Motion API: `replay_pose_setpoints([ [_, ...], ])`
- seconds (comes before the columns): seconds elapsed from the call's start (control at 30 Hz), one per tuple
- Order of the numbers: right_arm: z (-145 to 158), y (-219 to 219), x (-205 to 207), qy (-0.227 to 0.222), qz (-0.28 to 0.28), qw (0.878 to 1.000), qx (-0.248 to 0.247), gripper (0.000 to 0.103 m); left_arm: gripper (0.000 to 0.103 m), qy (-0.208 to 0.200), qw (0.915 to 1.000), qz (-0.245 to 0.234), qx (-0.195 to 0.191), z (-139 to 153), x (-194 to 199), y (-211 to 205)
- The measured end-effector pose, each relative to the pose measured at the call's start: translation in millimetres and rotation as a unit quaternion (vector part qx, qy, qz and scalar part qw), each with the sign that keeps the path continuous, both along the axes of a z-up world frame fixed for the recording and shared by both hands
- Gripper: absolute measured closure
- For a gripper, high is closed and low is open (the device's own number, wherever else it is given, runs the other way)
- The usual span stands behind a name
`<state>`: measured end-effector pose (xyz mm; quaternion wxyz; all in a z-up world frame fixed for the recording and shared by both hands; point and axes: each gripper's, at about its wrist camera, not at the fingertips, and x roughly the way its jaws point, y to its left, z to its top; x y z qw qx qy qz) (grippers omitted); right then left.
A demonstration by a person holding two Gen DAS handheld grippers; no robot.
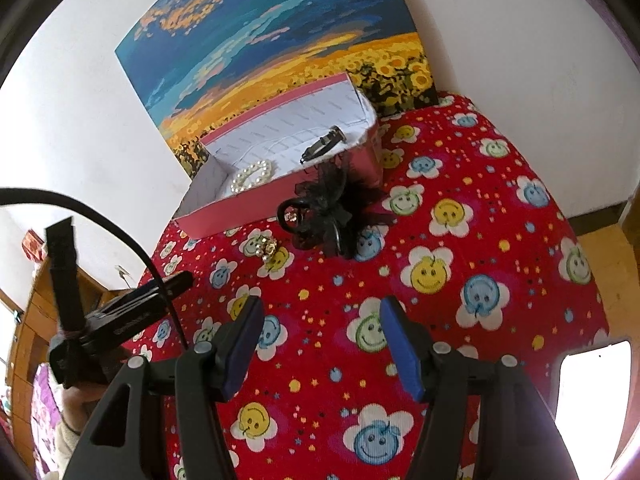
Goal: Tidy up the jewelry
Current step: 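Grasp the pink bow hairpin with the left gripper while the right gripper grasps the black bow clip, then carry both items into the box and open the left gripper over the pink hairpin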
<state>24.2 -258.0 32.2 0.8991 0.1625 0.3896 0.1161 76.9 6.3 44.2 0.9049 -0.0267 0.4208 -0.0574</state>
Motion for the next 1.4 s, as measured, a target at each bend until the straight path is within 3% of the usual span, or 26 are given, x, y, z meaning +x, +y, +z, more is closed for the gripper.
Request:
replay_pose_setpoints([
  [0.3, 6.5, 18.1, 39.9, 0.009, 0.003, 0.998, -0.056, 0.04, 0.036, -0.017, 0.9998, 0.006, -0.006, 10.5, -9.9, 17.2],
  [0.53, 2.0, 32.6, 69.9, 0.025, -0.003, 0.997, -0.077, 0.029, 0.036, -0.02, 0.9995, 0.01, -0.019, 11.5, -10.1, 29.9],
  [0.93, -17.6, 52.2, 106.8, 0.044, -0.008, 0.99, -0.132, 0.029, 0.036, -0.023, 0.9991, 0.017, -0.031, 10.7, -9.4, 41.3],
  [1.0, -20.0, 52.6, 109.5, 0.046, -0.007, 0.99, -0.131, 0.033, 0.036, -0.022, 0.9991, 0.018, -0.031, 10.3, -9.1, 41.8],
  [1.07, -23.1, 52.3, 111.0, 0.051, 0.001, 0.99, -0.13, 0.044, 0.036, -0.021, 0.9991, 0.019, -0.031, 9.8, -9.1, 41.6],
  [1.4, -12.6, 44.4, 98.6, 0.032, 0.011, 0.992, -0.123, 0.047, 0.036, -0.025, 0.9991, 0.017, -0.03, 12.3, -12.2, 38.6],
])
